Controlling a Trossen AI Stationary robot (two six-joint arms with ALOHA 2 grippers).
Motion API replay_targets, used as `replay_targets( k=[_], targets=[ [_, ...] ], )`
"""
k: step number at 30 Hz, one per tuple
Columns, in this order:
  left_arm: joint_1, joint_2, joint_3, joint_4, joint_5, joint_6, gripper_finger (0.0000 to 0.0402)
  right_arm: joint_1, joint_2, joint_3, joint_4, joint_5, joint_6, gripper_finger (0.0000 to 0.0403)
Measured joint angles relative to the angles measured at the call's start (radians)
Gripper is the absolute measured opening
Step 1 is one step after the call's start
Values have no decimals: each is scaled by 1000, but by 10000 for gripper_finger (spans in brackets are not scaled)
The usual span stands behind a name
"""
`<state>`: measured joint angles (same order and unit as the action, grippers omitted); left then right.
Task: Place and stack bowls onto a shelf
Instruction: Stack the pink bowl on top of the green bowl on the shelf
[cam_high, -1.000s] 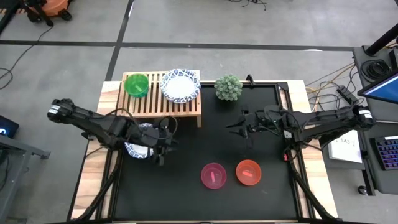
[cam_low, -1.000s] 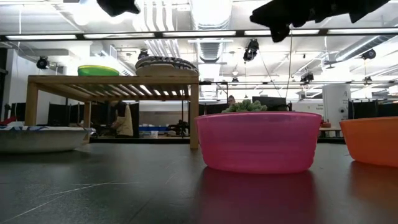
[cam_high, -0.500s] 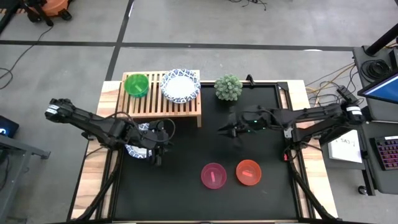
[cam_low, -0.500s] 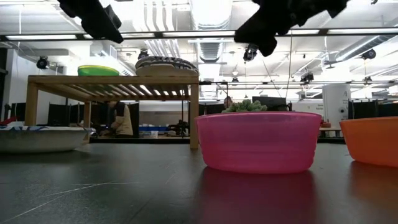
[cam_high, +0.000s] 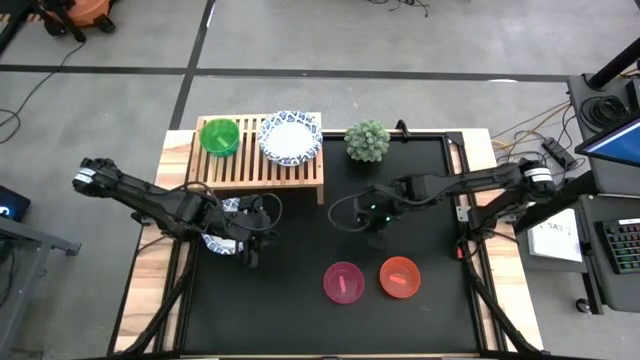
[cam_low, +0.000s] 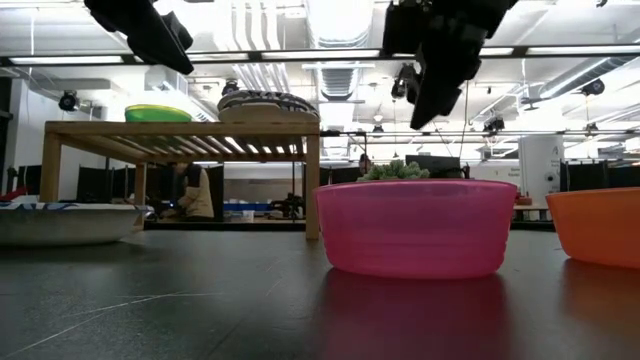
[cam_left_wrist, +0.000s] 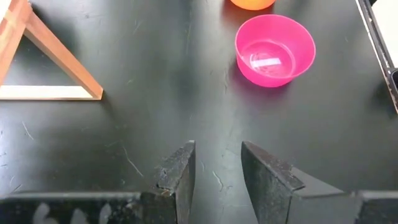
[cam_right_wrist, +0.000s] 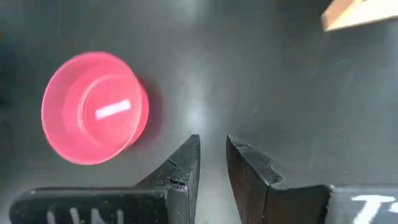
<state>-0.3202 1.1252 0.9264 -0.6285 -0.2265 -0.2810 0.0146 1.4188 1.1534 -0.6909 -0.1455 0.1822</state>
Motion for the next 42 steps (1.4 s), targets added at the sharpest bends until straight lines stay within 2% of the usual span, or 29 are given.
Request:
replay_targets(
  k=[12, 17, 28, 35, 42],
  targets=[
    [0, 3, 0, 0, 0, 1, 111, 92, 171, 69, 1, -23, 3, 68],
    [0, 3, 0, 5, 0, -9, 111, 112, 233, 78, 53, -27, 18, 68],
    [-8, 3, -103, 231, 1, -45, 111, 141, 302, 115, 117, -74, 41, 68],
    [-16, 22, -172, 347, 1, -100, 111, 165, 309, 108, 214, -70, 43, 68],
    [-42, 67, -187, 427, 1, -119, 111, 169, 378, 104, 227, -37, 45, 68]
  ],
)
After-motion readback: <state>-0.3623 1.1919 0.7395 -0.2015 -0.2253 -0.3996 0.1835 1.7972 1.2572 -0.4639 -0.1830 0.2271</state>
